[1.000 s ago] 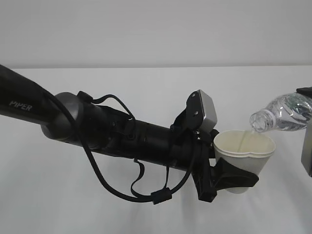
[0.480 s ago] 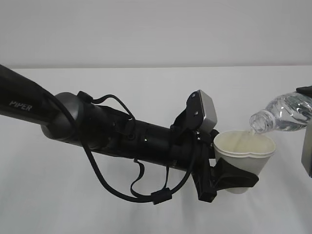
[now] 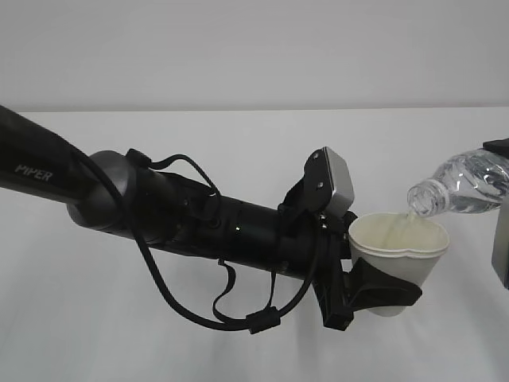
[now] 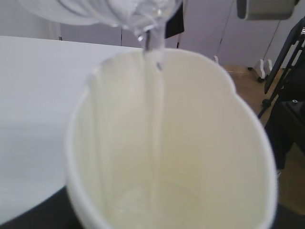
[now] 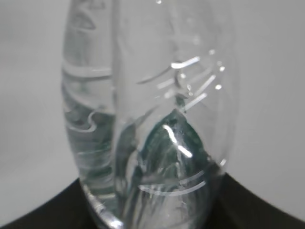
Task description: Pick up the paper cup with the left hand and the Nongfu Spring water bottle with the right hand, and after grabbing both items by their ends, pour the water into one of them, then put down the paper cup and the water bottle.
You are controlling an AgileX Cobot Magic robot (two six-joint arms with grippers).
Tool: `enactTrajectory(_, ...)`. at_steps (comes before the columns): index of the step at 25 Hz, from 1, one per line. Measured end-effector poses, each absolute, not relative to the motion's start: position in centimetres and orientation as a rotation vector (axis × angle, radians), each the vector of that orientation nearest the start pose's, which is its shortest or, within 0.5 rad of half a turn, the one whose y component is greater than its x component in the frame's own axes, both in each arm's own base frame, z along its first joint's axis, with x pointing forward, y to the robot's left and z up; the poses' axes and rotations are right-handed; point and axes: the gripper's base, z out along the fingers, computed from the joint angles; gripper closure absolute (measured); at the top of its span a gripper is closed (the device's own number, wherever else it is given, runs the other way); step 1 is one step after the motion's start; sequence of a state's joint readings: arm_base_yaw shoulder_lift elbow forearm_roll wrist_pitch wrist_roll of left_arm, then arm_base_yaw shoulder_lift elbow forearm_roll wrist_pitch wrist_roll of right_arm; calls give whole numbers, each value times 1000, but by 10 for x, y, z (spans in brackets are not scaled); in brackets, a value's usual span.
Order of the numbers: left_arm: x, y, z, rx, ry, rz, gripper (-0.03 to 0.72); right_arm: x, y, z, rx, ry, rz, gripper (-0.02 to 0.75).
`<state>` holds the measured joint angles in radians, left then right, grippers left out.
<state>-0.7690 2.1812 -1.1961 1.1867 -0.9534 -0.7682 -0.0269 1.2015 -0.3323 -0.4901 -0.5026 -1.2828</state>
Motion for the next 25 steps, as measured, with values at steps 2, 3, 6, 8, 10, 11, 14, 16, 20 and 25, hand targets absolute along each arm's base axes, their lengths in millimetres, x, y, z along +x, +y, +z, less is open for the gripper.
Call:
enactTrajectory(2, 255, -343, 126, 1415, 1455, -1213, 294, 212, 15, 210, -1612, 1206, -950, 391)
enactTrajectory(3, 255, -343, 126, 1415, 1455, -1213, 294, 212, 15, 210, -1613, 1205, -951, 391)
enactTrajectory(6, 255, -343, 126, 1415, 1455, -1213, 294, 212, 14, 211, -1600, 1217, -950, 391)
enactTrajectory(8, 255, -343, 126, 1415, 1455, -1213, 294, 212, 14, 211, -1594, 1218, -951, 391)
enactTrajectory(10, 255, -343, 126, 1415, 1455, -1213, 294, 212, 14, 211, -1588, 1215, -952, 391)
enactTrajectory(11, 255, -343, 126, 1415, 1455, -1213, 294, 212, 14, 211, -1587, 1216, -952, 391)
enactTrajectory(14, 255, -343, 126, 1415, 1455, -1213, 294, 212, 14, 212, -1585, 1214, -952, 391)
enactTrajectory(16, 255, -343, 126, 1414, 1457, -1214, 294, 212, 14, 212, -1585, 1214, -952, 391)
enactTrajectory(20, 255, -343, 126, 1414, 1457, -1214, 294, 212, 15, 212, -1584, 1212, -953, 391)
enactTrajectory(25, 255, -343, 126, 1417, 1456, -1214, 294, 213, 15, 212, -1604, 1194, -966, 391)
